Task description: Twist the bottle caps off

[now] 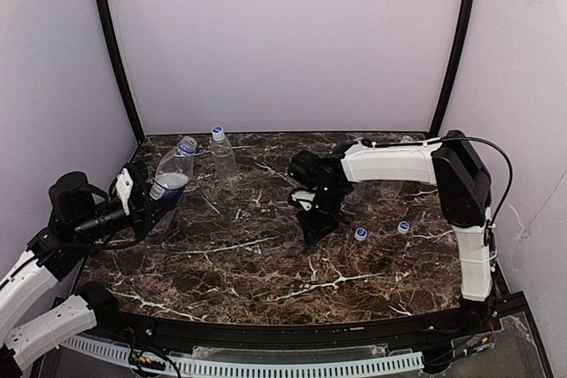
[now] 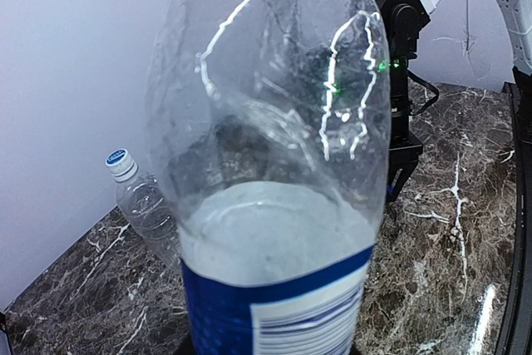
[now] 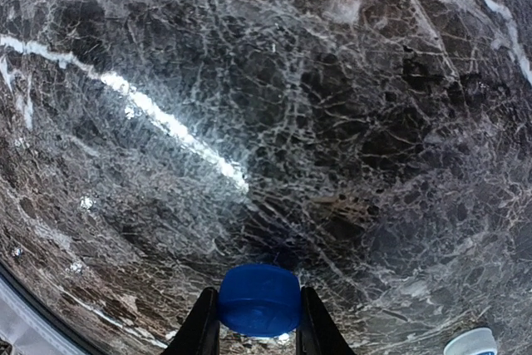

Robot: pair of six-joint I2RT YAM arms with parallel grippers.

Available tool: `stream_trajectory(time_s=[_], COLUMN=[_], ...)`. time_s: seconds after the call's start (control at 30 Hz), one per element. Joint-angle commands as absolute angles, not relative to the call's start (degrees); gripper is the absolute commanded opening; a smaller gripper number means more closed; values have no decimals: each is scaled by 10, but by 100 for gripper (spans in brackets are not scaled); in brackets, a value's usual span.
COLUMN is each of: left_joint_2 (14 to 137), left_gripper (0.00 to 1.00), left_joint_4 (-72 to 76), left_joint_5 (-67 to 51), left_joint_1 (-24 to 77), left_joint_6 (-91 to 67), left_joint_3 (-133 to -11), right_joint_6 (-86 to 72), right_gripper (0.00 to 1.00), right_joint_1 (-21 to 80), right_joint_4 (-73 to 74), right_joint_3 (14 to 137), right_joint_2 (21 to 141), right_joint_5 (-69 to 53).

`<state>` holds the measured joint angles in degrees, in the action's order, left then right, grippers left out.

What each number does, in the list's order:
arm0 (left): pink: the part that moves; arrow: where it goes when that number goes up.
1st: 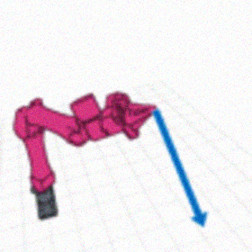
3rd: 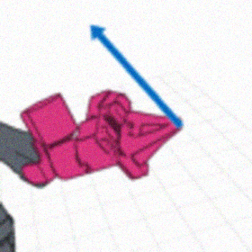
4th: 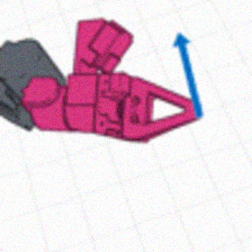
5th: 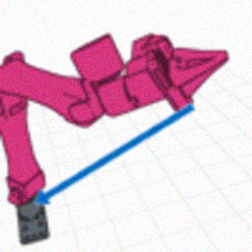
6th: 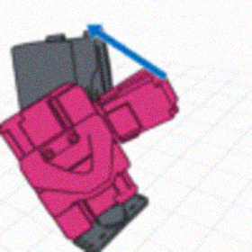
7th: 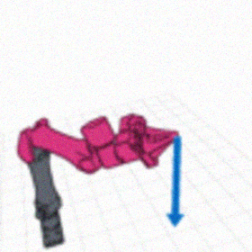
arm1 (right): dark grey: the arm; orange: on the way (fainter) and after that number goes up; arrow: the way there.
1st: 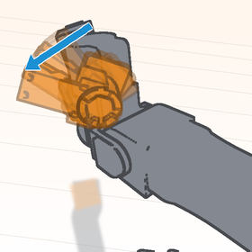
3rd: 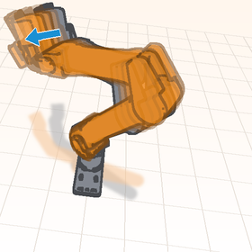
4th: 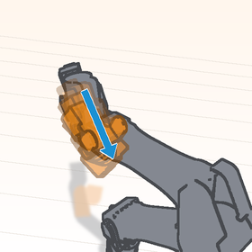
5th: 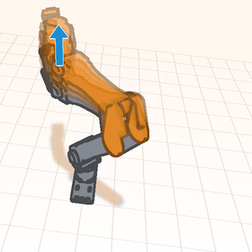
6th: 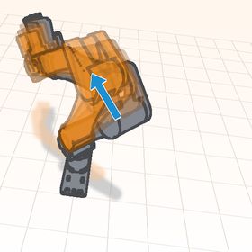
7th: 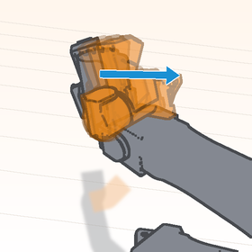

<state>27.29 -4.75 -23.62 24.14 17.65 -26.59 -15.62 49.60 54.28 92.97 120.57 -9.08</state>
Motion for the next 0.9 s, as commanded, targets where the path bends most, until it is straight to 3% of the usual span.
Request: stream_trajectory(time_s=[0.0, 0.27, 0.43, 0.67, 0.8, 0.87], left_joint_2=[270, 272, 272, 272, 271, 271], left_gripper=[30, 31, 31, 31, 31, 31], left_joint_4=[-37, -35, -34, -29, -33, -34], left_joint_5=[-246, -245, -245, -249, -250, -258], left_joint_1=[237, 237, 236, 236, 236, 236], left_joint_6=[169, 172, 173, 172, 178, 182], left_joint_3=[-259, -259, -260, -254, -253, -249], right_joint_6=[-168, -170, -165, -159, -154, -147], right_gripper=[0, 1, 23, 45, 72, 76], right_joint_1=[492, 493, 493, 495, 501, 503], right_joint_4=[531, 542, 549, 549, 553, 558], right_joint_3=[925, 934, 937, 958, 979, 996], right_joint_2=[1228, 1244, 1250, 1250, 1233, 1220], right_joint_5=[-68, -26, -19, -23, -17, -16])
